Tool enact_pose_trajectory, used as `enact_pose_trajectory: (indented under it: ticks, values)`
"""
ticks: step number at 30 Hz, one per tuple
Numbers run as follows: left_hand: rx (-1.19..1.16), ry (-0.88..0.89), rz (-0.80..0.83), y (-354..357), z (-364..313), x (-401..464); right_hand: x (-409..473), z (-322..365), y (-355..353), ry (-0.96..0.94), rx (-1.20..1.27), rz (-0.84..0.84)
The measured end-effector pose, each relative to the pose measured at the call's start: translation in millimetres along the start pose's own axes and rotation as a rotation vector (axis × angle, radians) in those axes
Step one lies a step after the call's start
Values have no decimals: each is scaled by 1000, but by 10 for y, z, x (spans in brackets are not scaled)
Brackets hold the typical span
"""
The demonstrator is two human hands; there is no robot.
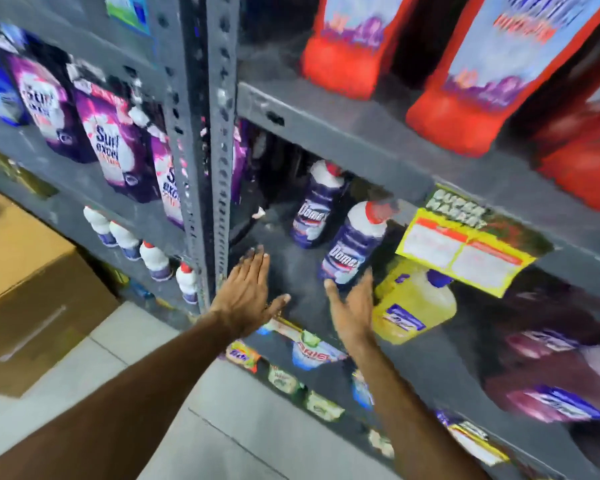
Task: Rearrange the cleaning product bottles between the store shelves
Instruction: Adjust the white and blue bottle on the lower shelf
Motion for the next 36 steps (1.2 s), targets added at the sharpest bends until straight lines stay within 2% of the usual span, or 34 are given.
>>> enact_pose_trajectory:
  ticks: [6,13,20,36]
  values:
    - [42,-54,61,224,46,63,243,-187,91,25,50,-48]
    - [53,-64,69,221,55,52,215,-93,554,-2,50,99]
    - [66,-63,12,254,55,71,284,34,897,-36,97,66]
    - [107,-66,39,239,38,51,271,44,901,3,57,60]
Point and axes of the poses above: each hand's wrist, its own x-axis towards the middle knuckle, its own y-axis out of the palm, z = x × y, the point moved 7 cm from there along x, towards the middle knuckle, and after that the axes turned 8 degrees about x, right-handed, at the moved point
